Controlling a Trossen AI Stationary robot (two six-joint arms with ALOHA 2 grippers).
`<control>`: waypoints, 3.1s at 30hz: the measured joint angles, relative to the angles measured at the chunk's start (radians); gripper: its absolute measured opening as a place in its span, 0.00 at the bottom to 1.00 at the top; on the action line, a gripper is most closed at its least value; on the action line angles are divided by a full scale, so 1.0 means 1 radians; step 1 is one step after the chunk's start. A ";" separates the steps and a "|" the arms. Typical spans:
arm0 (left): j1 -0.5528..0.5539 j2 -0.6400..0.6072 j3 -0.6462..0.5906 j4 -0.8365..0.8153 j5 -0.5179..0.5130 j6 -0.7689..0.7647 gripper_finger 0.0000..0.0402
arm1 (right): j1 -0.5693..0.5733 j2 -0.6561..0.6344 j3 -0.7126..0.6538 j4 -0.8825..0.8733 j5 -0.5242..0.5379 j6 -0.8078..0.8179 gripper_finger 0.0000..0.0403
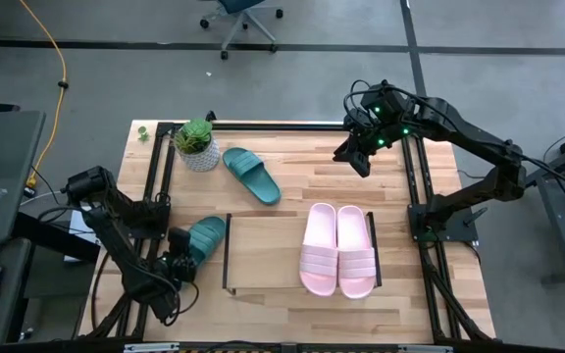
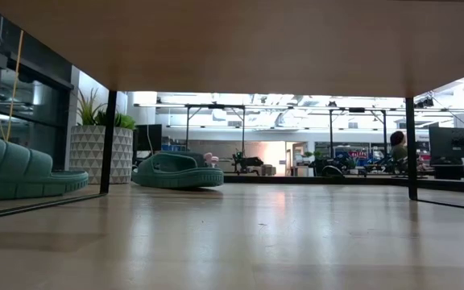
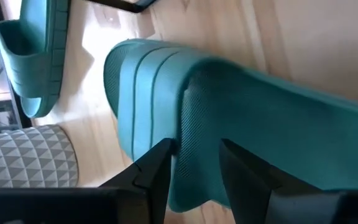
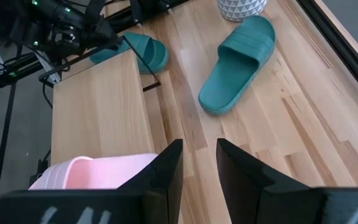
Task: Pick and place slides into the shelf
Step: Put the bottom green slide on the shelf
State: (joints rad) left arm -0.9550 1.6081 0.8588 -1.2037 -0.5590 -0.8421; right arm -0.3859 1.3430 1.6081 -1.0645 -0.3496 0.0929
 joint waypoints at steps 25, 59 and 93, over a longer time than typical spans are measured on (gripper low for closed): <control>0.000 0.000 0.026 -0.108 -0.046 -0.103 0.01 | 0.000 0.000 0.000 0.000 0.002 0.004 0.22; 0.093 -0.016 0.439 -0.365 -0.042 0.100 0.00 | 0.000 0.000 0.000 0.023 0.002 -0.067 0.22; 0.287 -0.239 0.329 -0.367 0.108 0.140 0.00 | 0.000 -0.001 0.000 0.035 -0.001 -0.076 0.22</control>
State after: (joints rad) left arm -0.6678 1.3689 1.1877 -1.5711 -0.4513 -0.7023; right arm -0.3859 1.3422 1.6077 -1.0298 -0.3510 0.0168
